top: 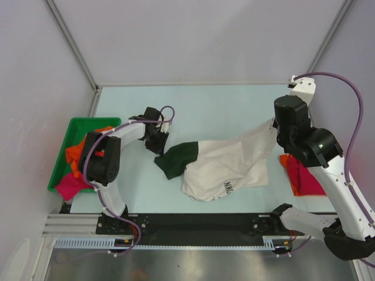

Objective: Fold and stack the t-shirts
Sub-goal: Flatten out the tshirt

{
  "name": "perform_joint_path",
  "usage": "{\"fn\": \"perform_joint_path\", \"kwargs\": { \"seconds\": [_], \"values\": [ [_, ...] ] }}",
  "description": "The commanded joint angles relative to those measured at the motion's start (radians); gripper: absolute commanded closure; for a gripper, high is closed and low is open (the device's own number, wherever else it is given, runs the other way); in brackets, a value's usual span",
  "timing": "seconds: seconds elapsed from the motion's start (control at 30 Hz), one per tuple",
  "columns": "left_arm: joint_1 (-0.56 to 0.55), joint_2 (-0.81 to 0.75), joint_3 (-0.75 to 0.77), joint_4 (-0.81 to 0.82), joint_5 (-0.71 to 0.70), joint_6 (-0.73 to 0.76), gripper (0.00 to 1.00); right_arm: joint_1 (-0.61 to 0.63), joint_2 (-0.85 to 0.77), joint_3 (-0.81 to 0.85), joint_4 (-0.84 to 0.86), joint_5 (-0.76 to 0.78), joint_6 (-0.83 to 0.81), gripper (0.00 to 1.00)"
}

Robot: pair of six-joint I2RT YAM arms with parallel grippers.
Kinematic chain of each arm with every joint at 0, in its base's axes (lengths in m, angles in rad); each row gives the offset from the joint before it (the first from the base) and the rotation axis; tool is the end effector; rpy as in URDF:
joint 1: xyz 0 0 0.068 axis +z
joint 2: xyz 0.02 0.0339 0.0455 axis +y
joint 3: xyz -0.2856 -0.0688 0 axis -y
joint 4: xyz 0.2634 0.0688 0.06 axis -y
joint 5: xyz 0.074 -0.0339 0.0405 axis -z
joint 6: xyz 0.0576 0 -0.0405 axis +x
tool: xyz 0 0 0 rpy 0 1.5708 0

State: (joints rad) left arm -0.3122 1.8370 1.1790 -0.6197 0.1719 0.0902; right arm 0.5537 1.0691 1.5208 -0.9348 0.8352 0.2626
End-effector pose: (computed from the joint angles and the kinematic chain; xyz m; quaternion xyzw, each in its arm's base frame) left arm 0.3567 -0.1255 0.1503 0.2093 0.9632 -0.1005 0.1352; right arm 0.1868 0.0653 0.4805 0.0942 0.8044 -0.1308 0.5719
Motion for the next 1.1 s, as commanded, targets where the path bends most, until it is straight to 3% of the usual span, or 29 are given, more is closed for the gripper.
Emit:
{"fn": "perform_joint_path", "kwargs": {
  "seconds": [0.0,0.07,0.1,0.4,0.53,0.57,0.63,0.67,0.77,0.93,1.07],
  "values": [
    [-0.008,-0.059,-0.027,-0.026,0.040,0.025,0.75,-0.003,-0.018,-0.019,0.056,-0.004,0.018,1.00],
    [-0.008,-0.067,-0.025,-0.032,0.044,0.026,0.87,-0.001,-0.020,-0.024,0.062,-0.007,0.020,1.00],
    [-0.008,-0.071,-0.024,-0.037,0.047,0.028,1.00,-0.003,-0.020,-0.030,0.063,-0.008,0.018,1.00],
    [-0.008,-0.203,0.005,-0.057,0.026,0.034,1.00,-0.003,-0.021,-0.040,0.097,-0.021,0.009,1.00],
    [-0.007,-0.297,0.115,-0.104,0.044,0.042,1.00,-0.003,-0.017,-0.044,0.126,-0.018,-0.014,1.00],
    [-0.008,-0.294,0.137,-0.126,0.047,0.042,0.86,-0.003,-0.014,-0.047,0.128,-0.018,-0.014,1.00],
    [-0.008,-0.283,0.154,-0.176,0.067,0.042,0.71,-0.003,-0.011,-0.054,0.139,-0.027,-0.013,1.00],
    [-0.008,-0.280,0.143,-0.183,0.080,0.045,0.55,-0.003,-0.009,-0.063,0.142,-0.030,-0.011,1.00],
    [-0.008,-0.288,0.059,-0.180,0.069,0.062,0.41,-0.003,-0.012,-0.073,0.152,-0.036,-0.006,1.00],
    [-0.010,-0.317,-0.091,-0.121,0.063,0.112,0.33,-0.003,-0.018,-0.083,0.154,-0.033,-0.016,1.00],
    [-0.008,-0.349,-0.157,-0.080,0.060,0.135,0.42,-0.003,-0.023,-0.091,0.148,-0.036,-0.006,1.00]
  ]
}}
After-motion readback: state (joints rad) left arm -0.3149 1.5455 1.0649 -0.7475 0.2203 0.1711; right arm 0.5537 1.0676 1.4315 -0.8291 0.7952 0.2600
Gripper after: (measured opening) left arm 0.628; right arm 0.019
